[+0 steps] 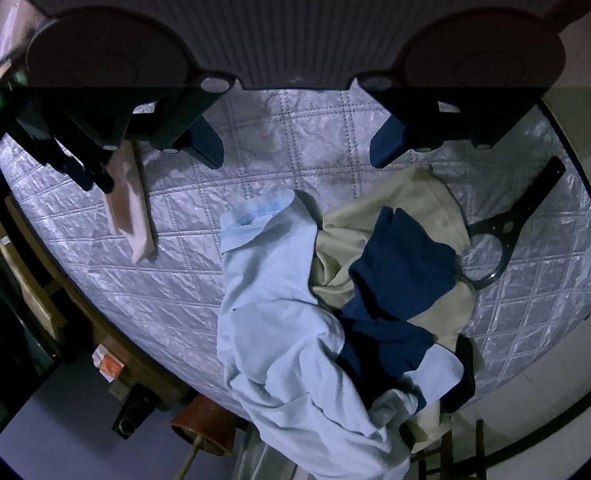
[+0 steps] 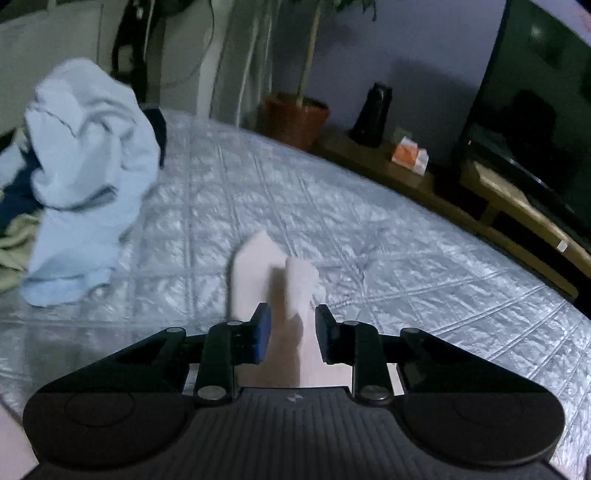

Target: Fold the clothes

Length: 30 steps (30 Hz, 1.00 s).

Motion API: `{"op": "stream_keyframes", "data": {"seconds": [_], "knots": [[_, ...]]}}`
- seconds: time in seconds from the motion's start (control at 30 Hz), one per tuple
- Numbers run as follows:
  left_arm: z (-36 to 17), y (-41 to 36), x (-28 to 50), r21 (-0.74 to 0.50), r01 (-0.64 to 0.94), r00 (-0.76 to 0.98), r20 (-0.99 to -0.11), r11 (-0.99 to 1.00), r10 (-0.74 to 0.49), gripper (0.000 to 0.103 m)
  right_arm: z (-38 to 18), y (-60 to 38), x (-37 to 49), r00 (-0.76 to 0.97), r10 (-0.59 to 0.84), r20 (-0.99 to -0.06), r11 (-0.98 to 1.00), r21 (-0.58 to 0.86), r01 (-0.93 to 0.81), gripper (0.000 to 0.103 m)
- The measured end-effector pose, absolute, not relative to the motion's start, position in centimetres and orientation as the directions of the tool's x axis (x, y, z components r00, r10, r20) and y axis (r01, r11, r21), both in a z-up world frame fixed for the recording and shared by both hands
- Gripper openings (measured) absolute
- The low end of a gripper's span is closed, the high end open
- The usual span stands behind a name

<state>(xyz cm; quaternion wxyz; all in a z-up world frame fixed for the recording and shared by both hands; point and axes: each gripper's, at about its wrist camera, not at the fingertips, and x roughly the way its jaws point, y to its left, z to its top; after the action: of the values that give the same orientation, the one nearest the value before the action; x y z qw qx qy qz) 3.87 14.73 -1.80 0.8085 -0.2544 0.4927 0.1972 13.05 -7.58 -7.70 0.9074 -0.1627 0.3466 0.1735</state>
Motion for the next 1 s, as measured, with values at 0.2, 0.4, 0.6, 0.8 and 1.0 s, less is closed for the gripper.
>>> {"op": "stream_keyframes", "data": {"seconds": [0.2, 0.4, 0.6, 0.8, 1.0], "knots": [[-2.0, 14.5, 4.0, -0.217, -0.567, 0.434, -0.899, 0.795, 0.064, 0.084, -8.5, -7.3, 15.3, 0.668, 0.203, -0.716, 0.905, -0.124, -0.408, 0.001], [-1.7, 15.1, 3.8, -0.226, -0.583, 0.443, -0.894, 0.781, 0.072, 0.084, -6.2, -7.8, 11.8, 0.635, 0.384, -0.671, 0.875, 0.046, -0.481, 0.001], [-1.8, 16.1, 3.8, -0.204, -0.608, 0.43, -0.897, 0.767, 0.101, 0.085, -5.7, -7.6, 7.1, 0.494, 0.552, -0.672, 0.777, 0.2, -0.597, 0.054], [-1.6, 17.6, 3.9, -0.189, -0.633, 0.428, -0.894, 0.75, 0.136, 0.085, -4.6, -12.5, 6.2, 0.519, 0.534, -0.668, 0.818, 0.253, -0.516, 0.065], [-2.8, 16.8, 6.1, -0.159, -0.545, 0.399, -0.913, 0.823, 0.088, 0.089, -5.0, -24.2, 9.7, 0.613, 0.315, -0.724, 0.949, 0.253, -0.188, 0.064]]}}
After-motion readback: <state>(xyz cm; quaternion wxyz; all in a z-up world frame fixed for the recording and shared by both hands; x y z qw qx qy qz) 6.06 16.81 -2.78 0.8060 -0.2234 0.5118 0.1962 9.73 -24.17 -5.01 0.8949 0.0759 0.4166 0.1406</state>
